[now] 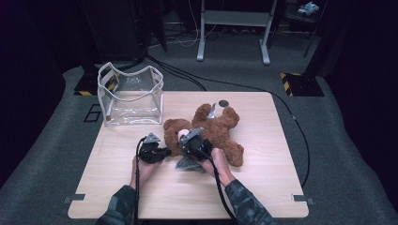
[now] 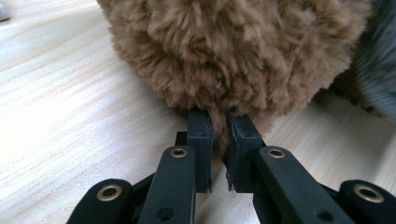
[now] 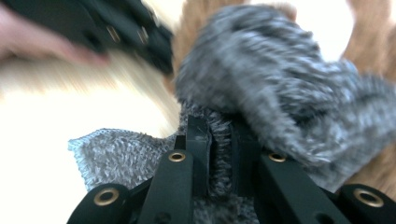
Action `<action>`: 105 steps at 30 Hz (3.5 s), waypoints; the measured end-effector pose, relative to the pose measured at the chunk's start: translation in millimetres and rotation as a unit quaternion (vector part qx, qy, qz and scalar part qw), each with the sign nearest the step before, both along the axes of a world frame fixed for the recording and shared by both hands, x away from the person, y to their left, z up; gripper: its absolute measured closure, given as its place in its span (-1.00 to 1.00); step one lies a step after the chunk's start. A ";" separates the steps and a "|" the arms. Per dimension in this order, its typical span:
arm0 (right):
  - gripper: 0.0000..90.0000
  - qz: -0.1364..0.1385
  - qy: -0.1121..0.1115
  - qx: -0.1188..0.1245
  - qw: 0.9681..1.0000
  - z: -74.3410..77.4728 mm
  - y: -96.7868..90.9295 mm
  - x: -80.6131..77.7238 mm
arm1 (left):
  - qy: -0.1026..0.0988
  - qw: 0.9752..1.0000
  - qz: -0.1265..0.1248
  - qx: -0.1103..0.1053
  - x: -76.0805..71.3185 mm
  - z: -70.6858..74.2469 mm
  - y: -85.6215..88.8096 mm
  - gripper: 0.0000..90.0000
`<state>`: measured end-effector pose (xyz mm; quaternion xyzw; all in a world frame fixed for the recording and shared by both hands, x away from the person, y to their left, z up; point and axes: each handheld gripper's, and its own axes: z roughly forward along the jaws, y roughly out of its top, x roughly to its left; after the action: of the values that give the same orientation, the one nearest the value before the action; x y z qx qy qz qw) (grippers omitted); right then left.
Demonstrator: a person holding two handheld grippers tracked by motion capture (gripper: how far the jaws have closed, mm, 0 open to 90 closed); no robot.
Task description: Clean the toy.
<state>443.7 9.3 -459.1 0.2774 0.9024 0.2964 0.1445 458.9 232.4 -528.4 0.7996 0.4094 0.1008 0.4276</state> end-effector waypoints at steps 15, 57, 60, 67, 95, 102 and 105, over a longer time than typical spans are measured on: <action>0.80 -0.074 0.020 0.004 0.997 0.5 -71.7 -15.0 | 0.000 1.000 -0.002 -0.001 0.1 0.0 0.3 0.81; 0.77 -0.060 -0.049 0.102 0.992 79.4 4.6 31.6 | 0.005 1.000 -0.003 -0.009 7.4 -0.2 -8.3 0.80; 0.78 -0.052 -0.035 0.089 0.994 66.3 26.5 40.4 | 0.005 1.000 -0.004 -0.009 7.6 -0.2 -8.0 0.80; 0.80 -0.030 -0.026 0.091 0.995 41.3 28.0 20.7 | 0.008 1.000 -0.008 -0.007 7.3 0.1 -6.3 0.80; 0.79 -0.041 -0.021 0.099 0.994 26.7 -29.5 -9.9 | 0.010 1.000 0.000 -0.020 8.7 -0.8 -3.9 0.79; 0.80 -0.094 -0.021 0.090 0.991 20.4 -67.8 5.9 | 0.011 1.000 -0.002 -0.016 8.8 -0.6 -3.9 0.80; 0.80 -0.112 -0.021 0.090 0.989 20.0 -82.7 -0.3 | 0.010 1.000 -0.002 -0.016 8.9 -0.6 -3.9 0.80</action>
<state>443.4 -73.4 -439.1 0.3820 0.8324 0.3638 0.1698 467.8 228.6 -529.0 0.7945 0.4134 0.0852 0.4366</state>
